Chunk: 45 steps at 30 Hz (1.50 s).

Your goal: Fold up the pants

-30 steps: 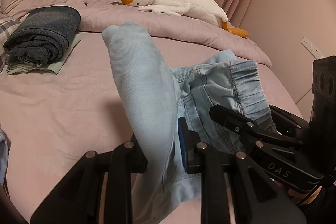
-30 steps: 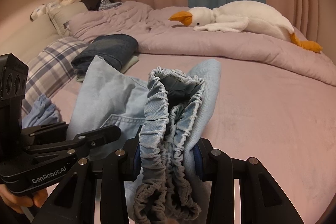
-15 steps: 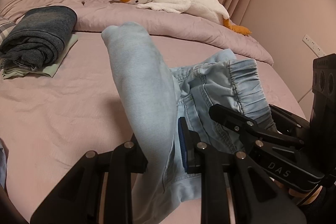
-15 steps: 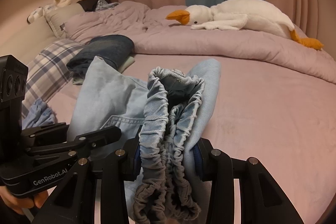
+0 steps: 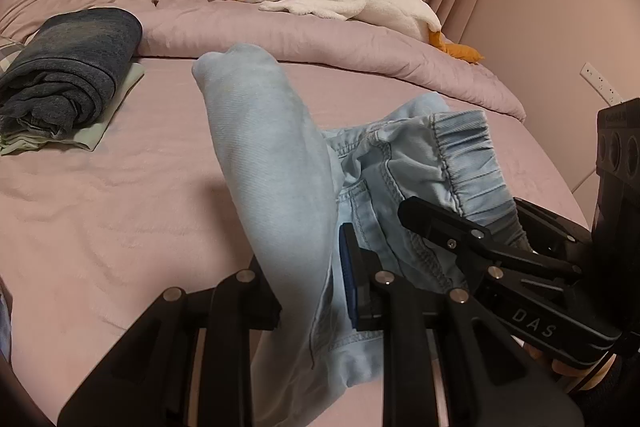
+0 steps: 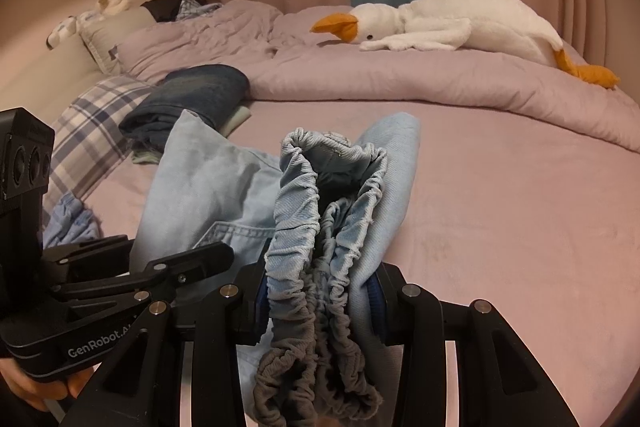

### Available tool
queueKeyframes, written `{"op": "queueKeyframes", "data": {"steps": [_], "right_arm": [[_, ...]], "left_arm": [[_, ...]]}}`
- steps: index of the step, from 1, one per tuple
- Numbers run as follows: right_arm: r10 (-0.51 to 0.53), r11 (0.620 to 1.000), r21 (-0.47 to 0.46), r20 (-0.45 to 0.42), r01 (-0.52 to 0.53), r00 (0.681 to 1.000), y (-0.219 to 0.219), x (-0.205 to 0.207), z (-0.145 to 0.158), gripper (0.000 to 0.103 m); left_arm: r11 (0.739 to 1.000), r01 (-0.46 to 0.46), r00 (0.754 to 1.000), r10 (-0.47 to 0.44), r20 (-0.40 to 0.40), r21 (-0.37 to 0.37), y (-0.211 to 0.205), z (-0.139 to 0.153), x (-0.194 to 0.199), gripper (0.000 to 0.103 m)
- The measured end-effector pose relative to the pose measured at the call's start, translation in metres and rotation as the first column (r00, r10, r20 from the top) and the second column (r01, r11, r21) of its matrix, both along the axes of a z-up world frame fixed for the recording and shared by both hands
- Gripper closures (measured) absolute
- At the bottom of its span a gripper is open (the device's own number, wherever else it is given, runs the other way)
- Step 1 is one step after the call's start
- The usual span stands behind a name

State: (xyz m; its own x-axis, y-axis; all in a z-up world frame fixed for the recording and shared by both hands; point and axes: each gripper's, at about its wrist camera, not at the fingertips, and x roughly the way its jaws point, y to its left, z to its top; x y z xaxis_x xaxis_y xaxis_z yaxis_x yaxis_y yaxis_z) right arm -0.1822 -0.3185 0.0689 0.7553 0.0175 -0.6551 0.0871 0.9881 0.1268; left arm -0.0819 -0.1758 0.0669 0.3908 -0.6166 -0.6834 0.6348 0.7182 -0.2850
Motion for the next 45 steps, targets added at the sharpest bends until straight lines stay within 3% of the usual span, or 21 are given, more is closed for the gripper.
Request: {"op": "queueKeyframes", "data": {"steps": [23,32,41,45], "right_arm": [[-0.011,0.999,0.036,-0.037,0.012,0.999,-0.006,0.013,-0.011,0.061],[-0.035,0.993,0.110,-0.091,0.045,0.995,-0.024,0.022,-0.027,0.061],[-0.087,0.964,0.236,-0.152,0.121,0.985,-0.054,0.022,-0.048,0.060],[-0.100,0.958,0.249,-0.167,0.140,0.981,-0.058,0.021,-0.053,0.058]], "left_arm": [[0.999,-0.012,1.000,0.012,-0.018,0.036,-0.010,-0.017,0.016,0.082],[0.997,-0.034,0.999,0.036,-0.023,0.073,-0.005,-0.031,0.032,0.081],[0.993,-0.061,0.997,0.065,-0.036,0.101,0.003,-0.045,0.042,0.075],[0.992,-0.065,0.997,0.070,-0.042,0.111,0.004,-0.051,0.044,0.072]]}}
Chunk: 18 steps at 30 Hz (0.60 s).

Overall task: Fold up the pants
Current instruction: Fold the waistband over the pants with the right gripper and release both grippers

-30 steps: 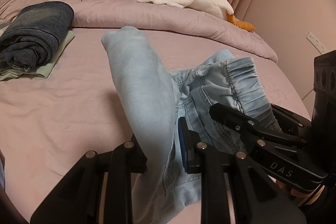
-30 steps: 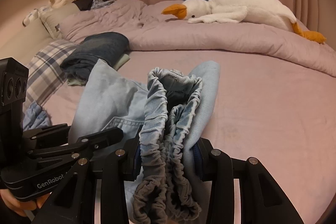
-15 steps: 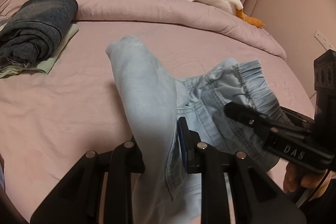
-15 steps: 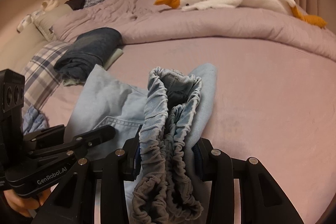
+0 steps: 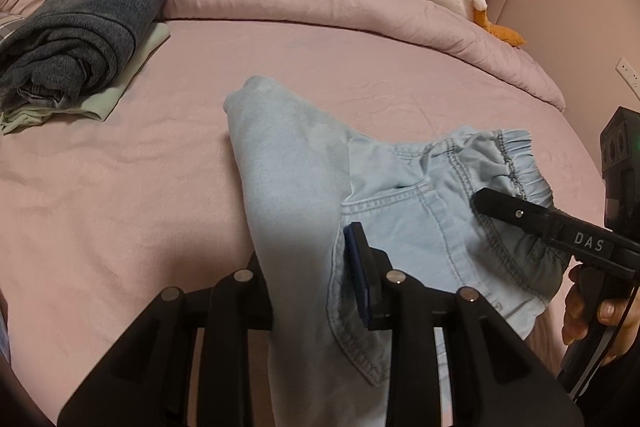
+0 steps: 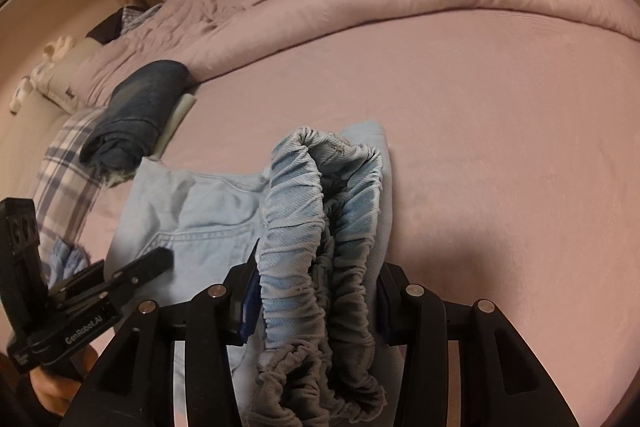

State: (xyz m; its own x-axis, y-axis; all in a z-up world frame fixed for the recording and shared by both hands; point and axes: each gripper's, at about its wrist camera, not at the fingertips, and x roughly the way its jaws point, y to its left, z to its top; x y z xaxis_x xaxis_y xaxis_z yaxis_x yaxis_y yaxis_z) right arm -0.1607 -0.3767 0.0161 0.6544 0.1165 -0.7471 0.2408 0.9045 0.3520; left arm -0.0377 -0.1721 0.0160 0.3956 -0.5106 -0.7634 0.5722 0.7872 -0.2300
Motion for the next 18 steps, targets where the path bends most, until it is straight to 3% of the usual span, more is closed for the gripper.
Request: {"op": "queueKeyframes", "data": {"steps": [6,14,18], "right_arm": [[-0.024,0.999,0.038,-0.018,0.024,1.000,-0.009,0.000,-0.009,0.046],[-0.021,0.999,0.039,-0.014,0.021,1.000,-0.013,-0.001,-0.015,0.043],[-0.012,1.000,0.021,-0.016,0.013,1.000,-0.013,0.000,-0.014,0.043]], "left_arm": [[1.000,-0.016,1.000,0.017,-0.014,0.014,0.003,-0.010,0.003,0.061],[0.999,-0.048,0.999,0.049,-0.010,0.022,0.009,-0.019,0.007,0.037],[0.998,-0.056,0.998,0.056,-0.006,0.032,0.011,-0.017,0.005,0.034]]}}
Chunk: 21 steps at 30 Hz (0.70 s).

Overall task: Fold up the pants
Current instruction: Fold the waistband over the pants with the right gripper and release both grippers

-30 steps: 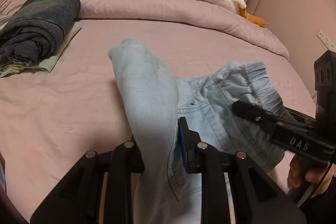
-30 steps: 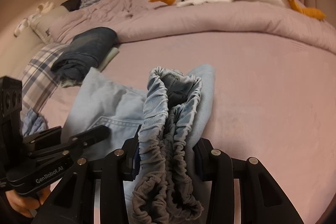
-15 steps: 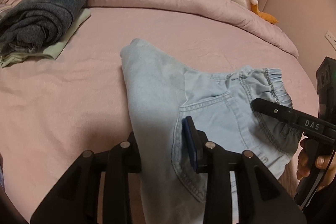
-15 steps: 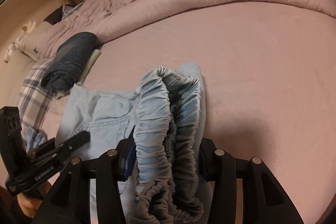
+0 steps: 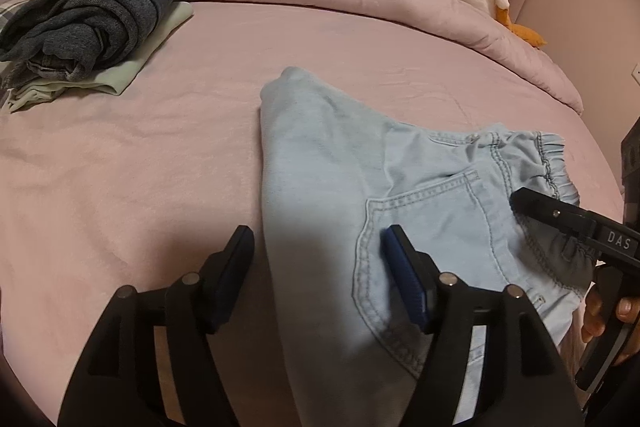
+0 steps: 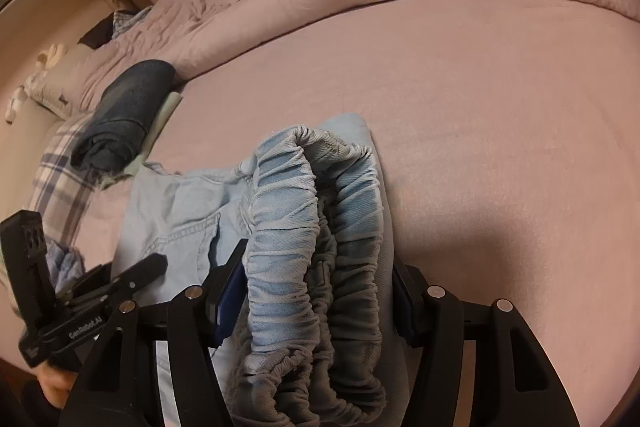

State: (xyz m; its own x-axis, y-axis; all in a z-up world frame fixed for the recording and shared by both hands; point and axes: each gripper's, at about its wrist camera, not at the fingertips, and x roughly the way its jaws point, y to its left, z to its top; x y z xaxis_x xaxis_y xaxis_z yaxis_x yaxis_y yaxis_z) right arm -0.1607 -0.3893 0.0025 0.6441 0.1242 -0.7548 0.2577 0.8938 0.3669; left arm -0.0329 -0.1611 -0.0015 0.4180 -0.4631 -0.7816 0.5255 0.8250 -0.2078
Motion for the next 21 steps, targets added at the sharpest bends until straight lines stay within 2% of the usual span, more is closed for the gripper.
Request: {"op": "queueKeyframes", "data": {"steps": [7,15,21], "right_arm": [[-0.003,0.999,-0.050,0.001,0.003,1.000,0.006,-0.009,0.009,0.043],[0.020,0.985,-0.168,-0.032,-0.025,0.999,0.019,-0.032,0.014,0.042],[0.041,0.963,-0.263,-0.063,-0.056,0.997,0.034,-0.040,0.015,0.042]], "left_arm": [[1.000,-0.018,1.000,0.018,-0.020,-0.017,0.015,0.003,-0.012,0.034],[0.999,-0.030,0.999,0.029,-0.028,-0.019,0.035,0.008,-0.041,0.034],[1.000,-0.027,0.999,0.027,-0.023,0.014,0.042,0.001,-0.063,0.033]]}}
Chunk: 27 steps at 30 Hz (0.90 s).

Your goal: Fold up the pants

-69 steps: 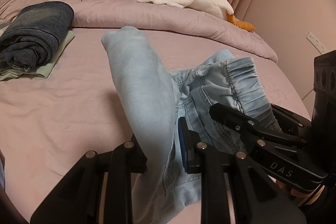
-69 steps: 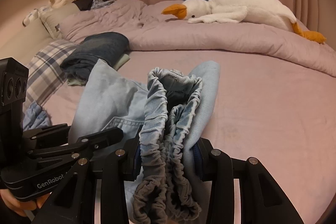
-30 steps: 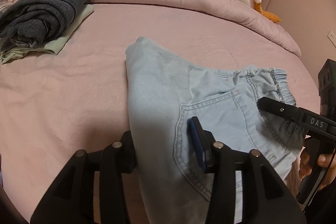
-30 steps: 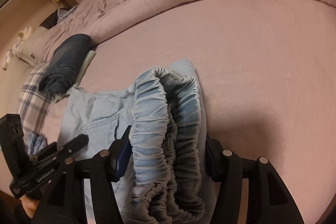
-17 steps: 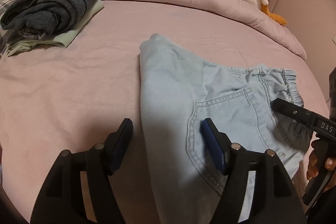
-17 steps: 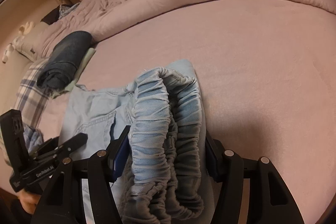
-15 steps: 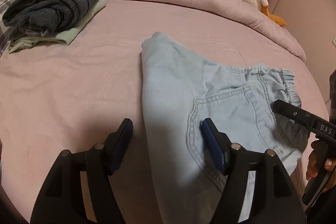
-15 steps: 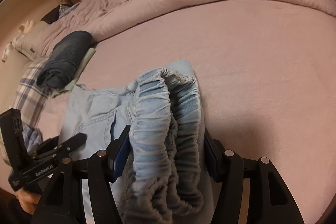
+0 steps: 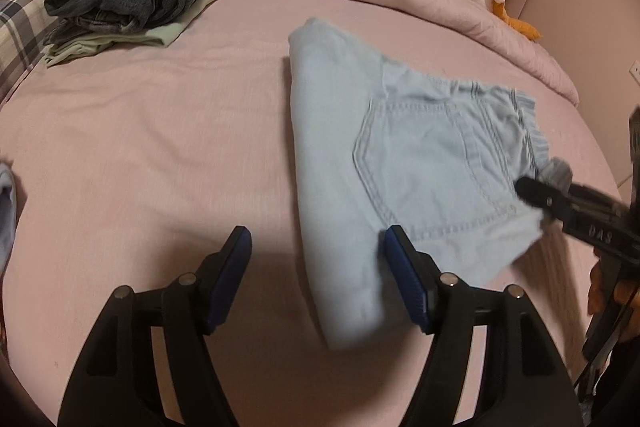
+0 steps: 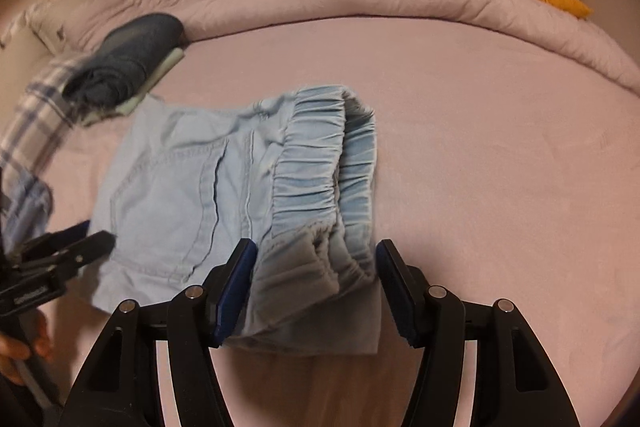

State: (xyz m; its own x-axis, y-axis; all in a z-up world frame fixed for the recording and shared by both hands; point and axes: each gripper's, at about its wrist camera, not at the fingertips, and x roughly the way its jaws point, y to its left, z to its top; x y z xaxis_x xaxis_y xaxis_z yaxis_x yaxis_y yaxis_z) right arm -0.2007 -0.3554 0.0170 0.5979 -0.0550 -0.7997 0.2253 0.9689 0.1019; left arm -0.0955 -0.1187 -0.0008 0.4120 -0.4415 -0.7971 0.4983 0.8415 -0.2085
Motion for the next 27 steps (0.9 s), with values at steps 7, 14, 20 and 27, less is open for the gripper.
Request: {"op": "queueKeyframes", "data": {"steps": [7,14,20,27], "right_arm": [[-0.033,0.999,-0.023,-0.005,0.033,0.999,-0.002,0.003,-0.015,0.032],[-0.079,0.996,0.032,0.008,0.078,0.997,-0.001,-0.012,0.001,0.032],[-0.087,0.996,0.018,0.035,0.086,0.996,0.007,-0.035,0.019,0.031],[-0.081,0.997,-0.015,0.057,0.082,0.995,0.016,-0.054,0.039,0.018]], "left_arm": [[0.999,-0.023,1.000,0.022,0.017,0.024,-0.004,0.000,0.001,0.030],[0.999,-0.041,0.999,0.040,0.030,0.030,-0.003,0.020,-0.013,0.017],[0.998,-0.062,0.997,0.060,0.057,0.026,-0.002,0.044,-0.030,0.001],[0.996,-0.089,0.993,0.087,0.076,0.019,0.002,0.077,-0.052,0.001]]}}
